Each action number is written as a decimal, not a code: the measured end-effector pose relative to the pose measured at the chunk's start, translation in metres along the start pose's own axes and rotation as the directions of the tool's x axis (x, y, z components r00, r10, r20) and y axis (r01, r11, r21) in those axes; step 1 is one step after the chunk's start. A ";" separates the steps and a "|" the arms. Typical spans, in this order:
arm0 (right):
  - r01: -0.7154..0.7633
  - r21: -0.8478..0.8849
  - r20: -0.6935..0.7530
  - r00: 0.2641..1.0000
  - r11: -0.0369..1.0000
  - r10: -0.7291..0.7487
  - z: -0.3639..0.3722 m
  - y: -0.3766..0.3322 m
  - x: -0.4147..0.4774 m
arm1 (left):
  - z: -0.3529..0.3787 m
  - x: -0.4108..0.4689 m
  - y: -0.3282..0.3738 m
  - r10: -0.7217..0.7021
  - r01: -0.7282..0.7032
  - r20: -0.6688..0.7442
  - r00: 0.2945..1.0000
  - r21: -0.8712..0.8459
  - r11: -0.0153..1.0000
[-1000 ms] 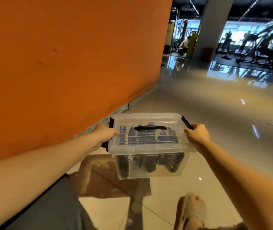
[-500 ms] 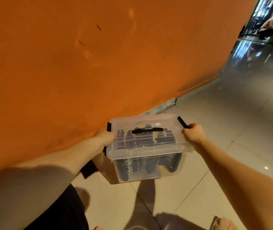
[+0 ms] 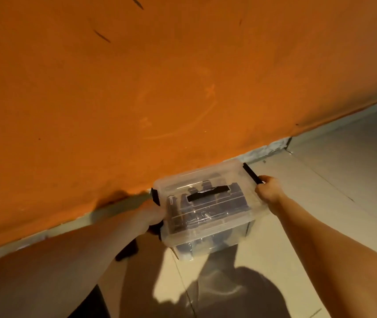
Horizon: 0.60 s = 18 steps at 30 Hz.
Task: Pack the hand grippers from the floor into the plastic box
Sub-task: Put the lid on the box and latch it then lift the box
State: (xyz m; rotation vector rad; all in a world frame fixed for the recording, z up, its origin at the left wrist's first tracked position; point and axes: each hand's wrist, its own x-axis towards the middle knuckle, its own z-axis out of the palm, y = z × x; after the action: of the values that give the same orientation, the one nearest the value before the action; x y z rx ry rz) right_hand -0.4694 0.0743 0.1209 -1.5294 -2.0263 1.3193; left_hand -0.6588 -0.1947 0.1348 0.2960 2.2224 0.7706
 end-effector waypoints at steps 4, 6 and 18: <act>0.013 0.006 0.013 1.000 1.000 -0.013 0.022 0.006 0.035 | 0.007 0.020 -0.003 -0.060 0.060 -0.034 0.998 -0.024 0.998; 0.025 0.012 0.010 1.000 1.000 -0.025 0.030 0.008 0.048 | 0.010 0.031 -0.003 -0.076 0.074 -0.040 0.996 -0.050 0.996; -0.066 -0.182 -0.102 0.994 0.981 0.048 0.030 0.019 0.058 | 0.020 0.054 0.004 -0.118 0.110 -0.065 0.991 -0.111 0.988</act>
State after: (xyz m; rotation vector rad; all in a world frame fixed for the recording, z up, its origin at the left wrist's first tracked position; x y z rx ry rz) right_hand -0.5014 0.1109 0.0733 -1.7086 -2.1077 1.0784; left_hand -0.6818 -0.1593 0.0949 0.0887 2.2337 0.8468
